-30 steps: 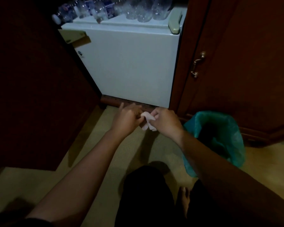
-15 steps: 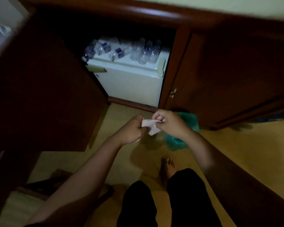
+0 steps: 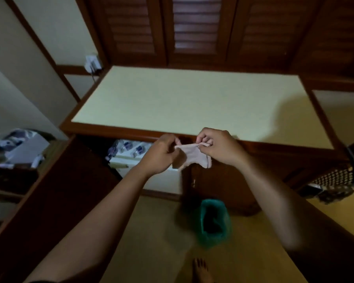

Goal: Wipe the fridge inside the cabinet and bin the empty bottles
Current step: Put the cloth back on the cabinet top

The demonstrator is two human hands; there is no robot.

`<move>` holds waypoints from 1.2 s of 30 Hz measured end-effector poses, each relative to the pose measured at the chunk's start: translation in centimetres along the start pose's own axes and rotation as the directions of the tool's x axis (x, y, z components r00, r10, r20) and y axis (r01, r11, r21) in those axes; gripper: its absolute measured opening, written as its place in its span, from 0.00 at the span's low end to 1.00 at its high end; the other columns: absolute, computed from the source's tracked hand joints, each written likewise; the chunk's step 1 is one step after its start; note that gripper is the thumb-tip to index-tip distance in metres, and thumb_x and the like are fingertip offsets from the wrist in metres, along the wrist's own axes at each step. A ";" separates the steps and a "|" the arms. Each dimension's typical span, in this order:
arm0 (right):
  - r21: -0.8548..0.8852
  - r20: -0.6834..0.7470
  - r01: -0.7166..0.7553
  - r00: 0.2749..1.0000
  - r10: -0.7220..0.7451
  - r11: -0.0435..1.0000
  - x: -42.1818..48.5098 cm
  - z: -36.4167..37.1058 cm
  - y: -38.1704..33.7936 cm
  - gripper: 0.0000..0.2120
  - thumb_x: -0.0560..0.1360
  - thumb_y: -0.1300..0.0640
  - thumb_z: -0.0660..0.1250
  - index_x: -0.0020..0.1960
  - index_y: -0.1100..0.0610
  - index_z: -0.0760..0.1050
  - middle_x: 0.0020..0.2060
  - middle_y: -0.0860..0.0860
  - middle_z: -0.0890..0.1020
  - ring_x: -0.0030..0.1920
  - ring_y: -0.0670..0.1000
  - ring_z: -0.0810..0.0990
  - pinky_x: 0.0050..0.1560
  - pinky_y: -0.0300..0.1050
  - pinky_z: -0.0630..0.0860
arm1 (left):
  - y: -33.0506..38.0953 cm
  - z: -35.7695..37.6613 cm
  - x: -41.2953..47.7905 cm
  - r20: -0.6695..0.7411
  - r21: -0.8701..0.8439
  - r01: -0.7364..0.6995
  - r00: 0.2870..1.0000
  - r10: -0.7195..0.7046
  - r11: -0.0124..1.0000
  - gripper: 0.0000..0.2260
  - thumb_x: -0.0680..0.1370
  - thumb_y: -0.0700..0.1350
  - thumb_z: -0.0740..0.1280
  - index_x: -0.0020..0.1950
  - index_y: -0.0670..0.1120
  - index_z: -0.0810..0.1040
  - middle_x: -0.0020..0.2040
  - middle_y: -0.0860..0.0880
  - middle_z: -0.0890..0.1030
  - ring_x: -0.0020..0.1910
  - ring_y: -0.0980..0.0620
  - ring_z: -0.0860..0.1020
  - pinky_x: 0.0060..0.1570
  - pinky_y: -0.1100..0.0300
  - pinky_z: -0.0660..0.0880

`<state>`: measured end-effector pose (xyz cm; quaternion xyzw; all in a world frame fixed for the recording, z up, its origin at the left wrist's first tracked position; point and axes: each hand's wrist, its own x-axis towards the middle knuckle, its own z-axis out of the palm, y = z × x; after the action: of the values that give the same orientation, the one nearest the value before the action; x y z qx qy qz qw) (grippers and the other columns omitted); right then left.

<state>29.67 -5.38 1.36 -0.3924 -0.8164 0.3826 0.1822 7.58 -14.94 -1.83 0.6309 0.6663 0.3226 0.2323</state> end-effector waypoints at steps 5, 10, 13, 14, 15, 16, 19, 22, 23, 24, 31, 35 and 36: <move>-0.011 -0.124 0.027 0.992 -0.028 1.000 8.4 -5.7 0.2 0.08 0.77 0.58 0.72 0.47 0.44 0.81 0.47 0.43 0.83 0.51 0.45 0.82 0.53 0.49 0.81 | 0.9 -3.1 10.7 -0.156 0.165 -0.063 0.984 0.089 0.984 0.02 0.79 0.44 0.71 0.51 0.50 0.82 0.49 0.51 0.81 0.44 0.54 0.77 0.48 0.56 0.75; -0.168 -0.229 0.056 0.969 -0.094 0.984 13.0 -6.6 1.3 0.05 0.80 0.57 0.70 0.54 0.49 0.81 0.49 0.46 0.85 0.48 0.50 0.84 0.45 0.52 0.83 | -0.3 -4.3 16.9 -0.221 0.275 -0.189 0.942 0.254 0.943 0.03 0.78 0.42 0.73 0.51 0.48 0.84 0.47 0.51 0.80 0.44 0.53 0.77 0.46 0.59 0.74; -0.391 -0.203 0.146 0.949 -0.240 0.909 12.9 -3.7 3.8 0.08 0.78 0.59 0.71 0.55 0.50 0.82 0.45 0.50 0.87 0.39 0.54 0.84 0.38 0.49 0.81 | -3.4 -2.6 17.1 -0.119 0.305 -0.271 0.940 0.319 0.913 0.04 0.77 0.39 0.73 0.51 0.45 0.84 0.46 0.49 0.80 0.44 0.50 0.79 0.45 0.58 0.75; -0.437 -0.157 0.153 0.957 -0.243 0.886 12.5 -2.4 4.9 0.09 0.77 0.60 0.72 0.55 0.50 0.83 0.44 0.51 0.87 0.39 0.55 0.84 0.39 0.47 0.80 | -4.7 -1.8 16.7 -0.033 0.303 -0.290 0.949 0.314 0.908 0.05 0.77 0.38 0.73 0.51 0.46 0.83 0.46 0.50 0.79 0.43 0.49 0.79 0.44 0.57 0.76; -0.466 -0.097 0.148 0.971 -0.217 0.872 11.9 -1.2 5.8 0.10 0.77 0.60 0.72 0.56 0.50 0.84 0.46 0.51 0.87 0.41 0.56 0.85 0.41 0.47 0.80 | -5.7 -1.0 16.3 0.067 0.304 -0.311 0.950 0.306 0.900 0.05 0.77 0.39 0.73 0.50 0.47 0.82 0.46 0.51 0.78 0.43 0.48 0.79 0.43 0.56 0.76; -0.476 -0.037 0.146 0.982 -0.185 0.867 11.4 0.0 6.5 0.10 0.76 0.60 0.72 0.56 0.50 0.84 0.48 0.50 0.87 0.45 0.55 0.85 0.45 0.46 0.80 | -6.7 -0.4 15.9 0.164 0.299 -0.330 0.942 0.293 0.895 0.05 0.76 0.40 0.72 0.50 0.48 0.82 0.46 0.52 0.78 0.43 0.48 0.80 0.44 0.55 0.77; -0.458 -0.058 0.160 0.976 -0.209 0.874 10.8 2.3 7.7 0.09 0.72 0.58 0.74 0.52 0.52 0.84 0.49 0.48 0.87 0.51 0.52 0.84 0.58 0.49 0.79 | -8.4 0.5 15.6 0.215 0.264 -0.396 0.913 0.347 0.879 0.03 0.74 0.45 0.70 0.44 0.50 0.84 0.44 0.52 0.82 0.43 0.50 0.80 0.47 0.53 0.78; -0.463 -0.283 0.039 0.940 -0.189 0.885 12.2 3.4 7.1 0.11 0.74 0.54 0.70 0.57 0.52 0.82 0.55 0.48 0.84 0.58 0.55 0.81 0.66 0.49 0.72 | -8.4 1.1 16.6 0.059 0.312 -0.413 0.907 0.416 0.856 0.09 0.80 0.46 0.64 0.47 0.46 0.83 0.44 0.48 0.84 0.42 0.47 0.79 0.49 0.48 0.76; -0.461 -0.298 -0.019 0.945 -0.135 0.887 12.7 3.9 6.9 0.15 0.77 0.53 0.67 0.64 0.52 0.79 0.62 0.51 0.81 0.65 0.56 0.78 0.70 0.52 0.70 | -8.3 1.5 17.0 0.021 0.344 -0.403 0.906 0.422 0.848 0.10 0.82 0.45 0.62 0.54 0.45 0.83 0.50 0.46 0.84 0.47 0.45 0.80 0.54 0.46 0.75; -0.471 -0.262 -0.088 0.964 -0.043 0.878 13.2 4.4 6.6 0.21 0.81 0.50 0.62 0.73 0.53 0.72 0.71 0.53 0.75 0.74 0.57 0.71 0.77 0.56 0.64 | -8.2 1.9 17.3 0.013 0.385 -0.371 0.918 0.397 0.845 0.13 0.84 0.47 0.60 0.63 0.45 0.81 0.58 0.45 0.83 0.56 0.45 0.80 0.62 0.45 0.73; -0.640 -0.012 -0.248 0.950 0.313 0.727 13.9 6.5 7.8 0.32 0.85 0.38 0.38 0.84 0.49 0.34 0.83 0.45 0.33 0.82 0.48 0.29 0.79 0.70 0.33 | -8.8 4.4 17.5 0.292 0.615 -0.182 0.956 -0.008 0.768 0.27 0.87 0.56 0.39 0.84 0.49 0.37 0.84 0.51 0.38 0.83 0.51 0.36 0.77 0.38 0.31; -0.642 0.002 -0.233 0.953 0.305 0.731 14.5 6.1 8.3 0.33 0.84 0.37 0.38 0.84 0.48 0.35 0.83 0.45 0.33 0.82 0.48 0.30 0.78 0.71 0.33 | -8.9 4.2 17.6 0.298 0.623 -0.190 0.955 -0.005 0.759 0.27 0.86 0.57 0.39 0.84 0.50 0.38 0.84 0.51 0.38 0.83 0.51 0.36 0.75 0.39 0.26; -0.641 0.009 -0.222 0.955 0.297 0.735 14.4 6.1 8.3 0.33 0.85 0.37 0.38 0.84 0.48 0.36 0.83 0.45 0.34 0.82 0.48 0.30 0.78 0.71 0.33 | -8.8 4.2 17.4 0.289 0.618 -0.187 0.957 0.001 0.764 0.27 0.87 0.58 0.39 0.84 0.50 0.39 0.85 0.51 0.39 0.83 0.51 0.37 0.74 0.40 0.24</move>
<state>21.19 6.25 -8.96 -0.5189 -0.8429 0.1282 -0.0611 2.79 2.89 -9.38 0.7430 0.6650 -0.0015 0.0761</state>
